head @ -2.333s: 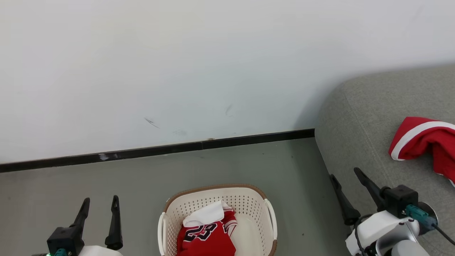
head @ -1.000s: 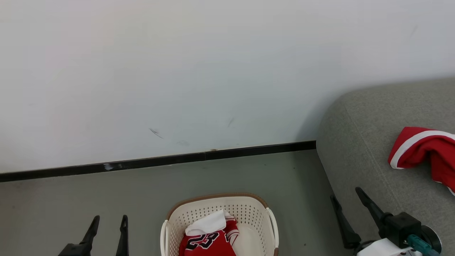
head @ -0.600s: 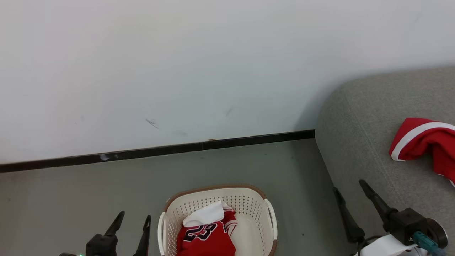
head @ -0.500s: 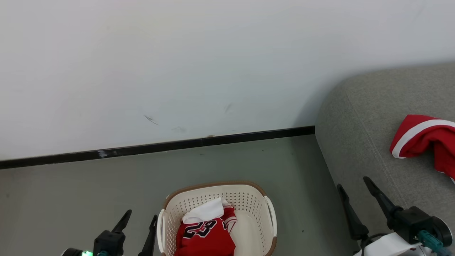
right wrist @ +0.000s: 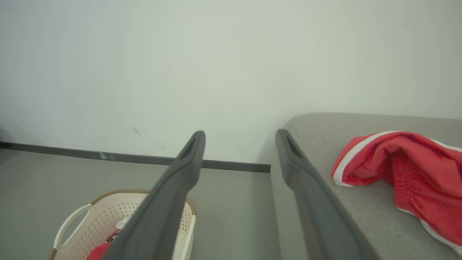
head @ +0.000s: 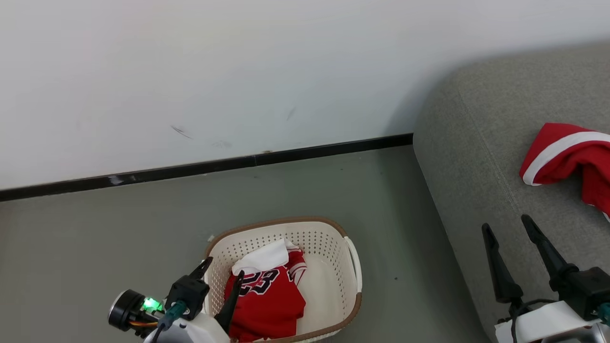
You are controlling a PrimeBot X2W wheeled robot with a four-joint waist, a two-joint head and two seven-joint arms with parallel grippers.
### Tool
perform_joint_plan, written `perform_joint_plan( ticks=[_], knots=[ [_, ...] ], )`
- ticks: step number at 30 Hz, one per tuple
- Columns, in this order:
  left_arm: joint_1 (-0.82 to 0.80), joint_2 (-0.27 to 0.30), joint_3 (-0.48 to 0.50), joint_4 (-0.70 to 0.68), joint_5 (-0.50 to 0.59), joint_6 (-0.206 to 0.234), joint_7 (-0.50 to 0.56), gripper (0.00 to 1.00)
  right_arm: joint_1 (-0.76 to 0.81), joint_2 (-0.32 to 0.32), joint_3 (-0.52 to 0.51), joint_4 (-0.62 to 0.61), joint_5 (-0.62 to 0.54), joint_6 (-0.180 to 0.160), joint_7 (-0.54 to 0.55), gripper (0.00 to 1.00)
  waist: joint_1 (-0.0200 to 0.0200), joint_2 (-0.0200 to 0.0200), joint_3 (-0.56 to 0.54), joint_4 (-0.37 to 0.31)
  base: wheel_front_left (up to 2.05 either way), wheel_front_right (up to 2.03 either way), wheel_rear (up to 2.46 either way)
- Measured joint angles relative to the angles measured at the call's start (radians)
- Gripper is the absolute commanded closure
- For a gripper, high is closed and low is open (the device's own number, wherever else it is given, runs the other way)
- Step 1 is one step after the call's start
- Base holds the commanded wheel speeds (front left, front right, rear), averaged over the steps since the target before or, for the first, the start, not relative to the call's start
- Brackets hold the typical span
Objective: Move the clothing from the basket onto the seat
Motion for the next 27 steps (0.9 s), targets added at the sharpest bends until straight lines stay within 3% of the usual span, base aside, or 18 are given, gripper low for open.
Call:
perform_joint_plan(
  ticks=[15,27],
  knots=[
    [-0.178,-0.060,-0.073,0.155,0.059,-0.049,0.037,0.00,-0.006,0.006,-0.023,-0.152,-0.019,0.000,-0.002,0.00,0.0000,0.0000,0.165,-0.056,0.00,0.00,0.00],
    [-0.318,-0.076,-0.080,0.260,0.098,-0.048,0.036,0.00,-0.066,0.012,-0.022,-0.207,-0.019,0.000,-0.003,0.00,0.0001,0.0000,0.315,-0.099,0.00,0.00,0.00]
  ],
)
